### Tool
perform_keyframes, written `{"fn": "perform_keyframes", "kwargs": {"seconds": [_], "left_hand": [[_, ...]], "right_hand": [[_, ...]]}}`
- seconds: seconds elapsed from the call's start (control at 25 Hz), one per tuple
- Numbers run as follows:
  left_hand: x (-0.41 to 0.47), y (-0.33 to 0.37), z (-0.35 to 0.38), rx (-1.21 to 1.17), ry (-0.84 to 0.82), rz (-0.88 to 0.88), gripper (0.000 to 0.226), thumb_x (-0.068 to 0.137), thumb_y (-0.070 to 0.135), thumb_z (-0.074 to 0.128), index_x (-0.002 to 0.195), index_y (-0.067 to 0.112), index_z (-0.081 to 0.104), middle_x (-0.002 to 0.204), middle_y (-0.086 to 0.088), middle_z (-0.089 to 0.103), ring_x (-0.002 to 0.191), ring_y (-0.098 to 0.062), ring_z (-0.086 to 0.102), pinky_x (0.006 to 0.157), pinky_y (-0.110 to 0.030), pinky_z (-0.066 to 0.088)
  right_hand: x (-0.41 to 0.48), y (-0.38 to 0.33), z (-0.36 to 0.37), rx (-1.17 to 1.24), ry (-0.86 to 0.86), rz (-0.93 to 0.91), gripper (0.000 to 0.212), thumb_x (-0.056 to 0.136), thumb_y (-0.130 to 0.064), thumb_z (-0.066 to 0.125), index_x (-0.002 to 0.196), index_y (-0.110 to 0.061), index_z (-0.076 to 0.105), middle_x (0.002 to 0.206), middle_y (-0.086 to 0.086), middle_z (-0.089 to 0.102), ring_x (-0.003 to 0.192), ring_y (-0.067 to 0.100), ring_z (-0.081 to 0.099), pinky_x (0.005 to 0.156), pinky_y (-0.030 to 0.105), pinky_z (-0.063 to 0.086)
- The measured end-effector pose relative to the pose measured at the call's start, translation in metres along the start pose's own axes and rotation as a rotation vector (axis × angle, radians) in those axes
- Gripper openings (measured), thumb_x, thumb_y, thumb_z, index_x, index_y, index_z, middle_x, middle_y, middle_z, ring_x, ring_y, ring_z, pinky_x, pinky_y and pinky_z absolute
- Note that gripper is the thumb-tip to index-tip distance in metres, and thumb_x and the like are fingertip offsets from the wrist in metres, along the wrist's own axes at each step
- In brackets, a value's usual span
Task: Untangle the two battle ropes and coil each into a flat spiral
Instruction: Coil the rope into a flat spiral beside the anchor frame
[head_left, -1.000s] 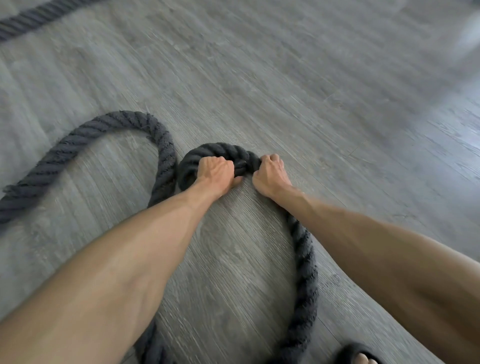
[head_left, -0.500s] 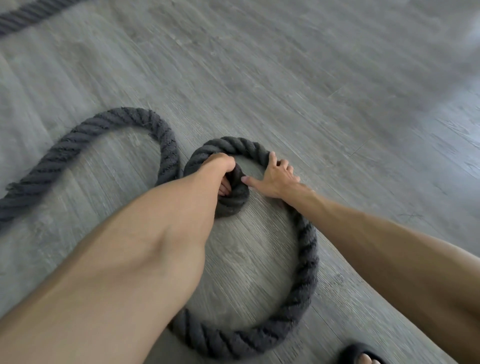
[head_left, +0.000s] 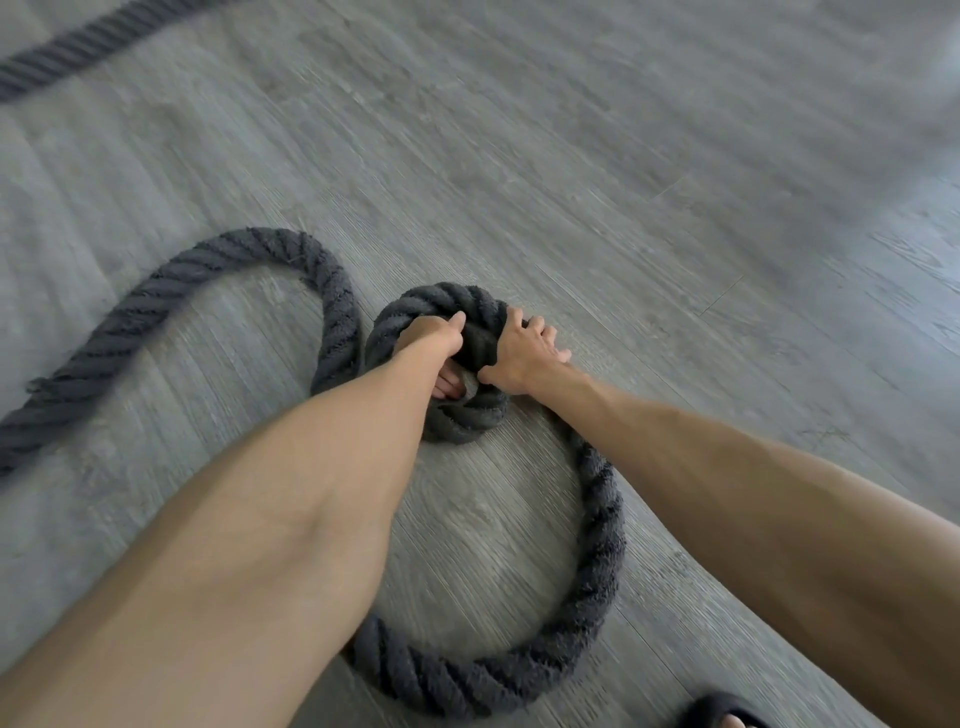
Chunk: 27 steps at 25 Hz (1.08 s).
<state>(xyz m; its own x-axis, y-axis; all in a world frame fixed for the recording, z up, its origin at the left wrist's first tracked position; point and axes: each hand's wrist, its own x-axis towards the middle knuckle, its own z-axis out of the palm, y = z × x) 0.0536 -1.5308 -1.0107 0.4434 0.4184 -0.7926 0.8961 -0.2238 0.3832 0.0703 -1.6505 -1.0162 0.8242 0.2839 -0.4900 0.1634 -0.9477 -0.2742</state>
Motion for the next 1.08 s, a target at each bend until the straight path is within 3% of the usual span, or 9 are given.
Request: {"fn": "perform_keyframes", "kwargs": {"seconds": [0.12,0.24,0.32,0.4,0.48,0.64,0.8,0.88,1.08], "left_hand": [[-0.003,-0.011,0.004,0.282,0.229,0.148,0.076,0.099,0.061,0.033,0.083,-0.001,0.072,0.066,-0.013,0.073,0.065,-0.026,0.073,0.076,-0.033,0.059],[-0.01,-0.011,-0.004,0.614,0.611,0.608,0.037,0.097,0.04,0.058,0.11,0.005,0.063,0.106,-0.015,0.07,0.101,-0.03,0.065,0.079,-0.036,0.048],[0.001,-0.004,-0.013,0.835,0.529,0.766,0.067,0.085,0.049,0.07,0.133,0.01,0.044,0.132,-0.019,0.051,0.124,-0.033,0.047,0.096,-0.043,0.04],[0.015,0.0,-0.016,0.971,0.242,0.71,0.108,0.071,0.065,0.074,0.15,0.013,0.022,0.152,-0.019,0.027,0.141,-0.037,0.025,0.113,-0.054,0.027],[0.023,-0.008,-0.012,1.024,0.116,0.68,0.115,0.068,0.065,0.076,0.151,0.011,0.018,0.154,-0.016,0.028,0.143,-0.035,0.024,0.113,-0.055,0.029],[0.014,-0.023,-0.007,1.097,0.39,0.83,0.085,0.083,0.065,0.061,0.136,0.002,0.04,0.135,-0.02,0.05,0.124,-0.035,0.046,0.099,-0.047,0.043],[0.001,-0.045,0.009,1.049,0.6,0.676,0.089,0.093,0.067,0.04,0.143,-0.007,0.034,0.128,-0.024,0.058,0.115,-0.034,0.057,0.092,-0.04,0.045],[-0.006,-0.043,0.016,0.967,0.572,0.577,0.087,0.096,0.063,0.04,0.142,-0.011,0.032,0.127,-0.021,0.061,0.115,-0.032,0.06,0.09,-0.037,0.046],[-0.018,-0.035,0.021,0.819,0.501,0.437,0.08,0.097,0.058,0.045,0.138,-0.009,0.034,0.128,-0.017,0.059,0.116,-0.029,0.058,0.076,-0.035,0.041]], "right_hand": [[0.001,0.003,0.002,0.006,0.025,-0.086,0.087,0.085,-0.015,0.068,0.155,-0.017,0.017,0.152,0.017,0.03,0.142,0.037,0.028,0.111,0.061,0.028],[0.006,0.008,-0.002,-0.013,0.0,-0.214,0.089,0.085,-0.011,0.066,0.158,-0.022,0.017,0.154,0.012,0.032,0.141,0.034,0.03,0.111,0.061,0.029],[0.01,0.013,-0.004,-0.043,-0.025,-0.306,0.088,0.085,-0.01,0.065,0.158,-0.023,0.018,0.153,0.009,0.035,0.14,0.032,0.033,0.112,0.058,0.03],[0.011,0.016,-0.005,-0.05,-0.029,-0.339,0.086,0.087,-0.012,0.066,0.158,-0.016,0.019,0.152,0.009,0.039,0.139,0.03,0.037,0.114,0.052,0.032],[0.009,0.019,-0.006,-0.014,-0.01,-0.325,0.084,0.089,-0.016,0.07,0.157,-0.012,0.021,0.152,0.01,0.042,0.139,0.029,0.039,0.115,0.048,0.033],[-0.002,0.033,-0.001,-0.04,0.087,-0.176,0.085,0.091,-0.04,0.07,0.154,-0.009,0.022,0.154,0.013,0.036,0.141,0.034,0.035,0.113,0.058,0.032],[-0.017,0.043,0.003,-0.202,0.134,0.017,0.103,0.086,-0.043,0.074,0.157,-0.005,0.011,0.162,0.018,0.015,0.151,0.037,0.014,0.113,0.073,0.022],[-0.015,0.049,-0.004,-0.194,0.132,0.06,0.114,0.085,-0.046,0.075,0.16,-0.006,-0.001,0.166,0.02,0.004,0.154,0.038,0.003,0.115,0.071,0.019],[0.007,0.063,-0.035,-0.326,0.077,0.11,0.139,0.069,-0.082,0.067,0.16,-0.012,-0.011,0.166,0.026,0.005,0.153,0.047,0.003,0.117,0.069,0.008]]}}
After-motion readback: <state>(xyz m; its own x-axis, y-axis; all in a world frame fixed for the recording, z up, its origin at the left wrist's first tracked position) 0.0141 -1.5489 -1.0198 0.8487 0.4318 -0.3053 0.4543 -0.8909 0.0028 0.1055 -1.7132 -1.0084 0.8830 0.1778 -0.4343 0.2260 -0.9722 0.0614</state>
